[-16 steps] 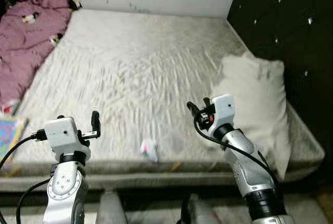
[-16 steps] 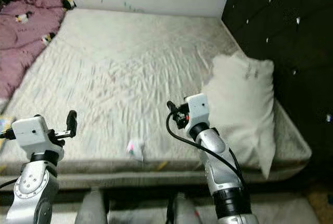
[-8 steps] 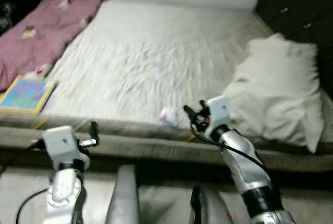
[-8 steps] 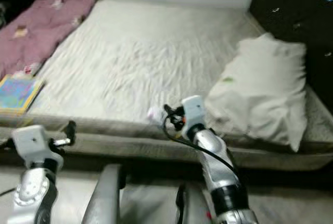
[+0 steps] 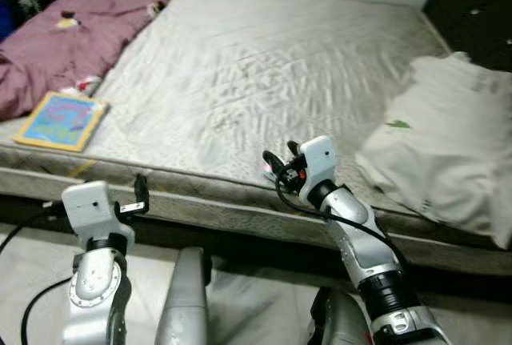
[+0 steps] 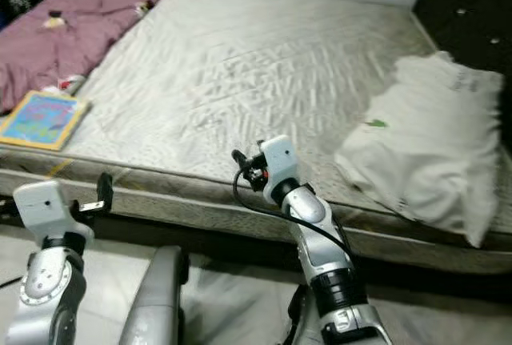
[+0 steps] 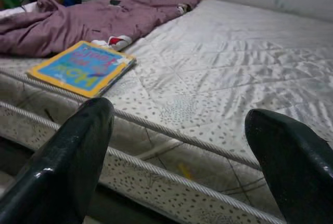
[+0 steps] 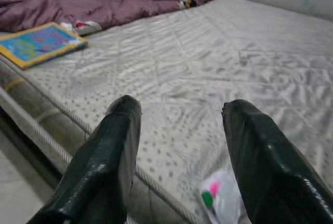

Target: Clean up the room

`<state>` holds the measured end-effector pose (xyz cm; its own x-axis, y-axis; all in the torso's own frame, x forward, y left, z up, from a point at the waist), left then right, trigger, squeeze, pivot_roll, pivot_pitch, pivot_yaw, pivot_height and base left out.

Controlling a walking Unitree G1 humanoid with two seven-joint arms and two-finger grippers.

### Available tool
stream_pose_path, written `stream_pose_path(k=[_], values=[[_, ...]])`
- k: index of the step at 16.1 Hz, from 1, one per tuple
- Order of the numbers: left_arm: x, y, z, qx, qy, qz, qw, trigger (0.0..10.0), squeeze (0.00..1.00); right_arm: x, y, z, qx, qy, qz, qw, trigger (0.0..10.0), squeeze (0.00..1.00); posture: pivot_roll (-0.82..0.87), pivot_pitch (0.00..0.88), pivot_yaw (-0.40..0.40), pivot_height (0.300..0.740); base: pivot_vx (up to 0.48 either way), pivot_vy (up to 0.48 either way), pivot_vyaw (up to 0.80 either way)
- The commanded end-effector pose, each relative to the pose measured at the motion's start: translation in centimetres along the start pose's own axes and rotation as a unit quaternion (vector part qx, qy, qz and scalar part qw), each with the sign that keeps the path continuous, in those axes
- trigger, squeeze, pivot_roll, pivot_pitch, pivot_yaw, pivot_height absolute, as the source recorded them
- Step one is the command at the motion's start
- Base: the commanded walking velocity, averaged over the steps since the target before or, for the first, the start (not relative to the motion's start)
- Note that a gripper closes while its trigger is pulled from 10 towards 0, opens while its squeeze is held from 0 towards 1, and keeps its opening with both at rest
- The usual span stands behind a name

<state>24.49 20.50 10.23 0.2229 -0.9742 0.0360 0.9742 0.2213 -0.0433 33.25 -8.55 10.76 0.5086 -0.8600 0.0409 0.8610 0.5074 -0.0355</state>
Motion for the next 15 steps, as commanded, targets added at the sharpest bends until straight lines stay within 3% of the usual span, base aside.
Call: stream_pose_path(k=[1, 3, 8, 15], values=[[0.52, 0.15, 0.21, 0.003, -0.004, -0.010, 1.000, 10.0, 0.00, 1.01, -0.27, -0.07, 0.000, -0.006, -0.013, 1.000, 10.0, 0.00, 0.13, 0.037, -0.084, 0.585, 0.000, 0.000, 0.00], [0.69, 0.13, 0.11, 0.000, -0.006, -0.014, 1.000, 10.0, 0.00, 1.10, -0.29, -0.08, 0.001, -0.004, -0.017, 1.000, 10.0, 0.00, 0.13, 0.037, -0.084, 0.585, 0.000, 0.000, 0.00], [1.05, 0.31, 0.00, -0.003, -0.009, -0.024, 1.000, 10.0, 0.00, 1.03, -0.22, -0.27, 0.001, 0.002, -0.014, 1.000, 10.0, 0.00, 0.13, 0.037, -0.084, 0.527, 0.000, 0.000, 0.00], [1.34, 0.59, 0.46, 0.013, -0.021, -0.039, 0.999, 10.0, 0.00, 0.86, 0.31, -0.01, 0.008, -0.014, -0.009, 1.000, 10.0, 0.00, 0.13, 0.037, -0.077, 0.527, 0.000, 0.000, 0.00]])
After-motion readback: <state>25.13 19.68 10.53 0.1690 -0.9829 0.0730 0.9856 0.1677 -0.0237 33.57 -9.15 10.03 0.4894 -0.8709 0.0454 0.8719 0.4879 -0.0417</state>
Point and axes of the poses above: a point about 5 cm out from each wrist's last joint towards the gripper, its own y axis pointing out of the wrist towards the gripper, its own z axis along the axis of the wrist's last joint, x = y × z, the point moved 2 cm from there along y, pointing out of the wrist towards the gripper
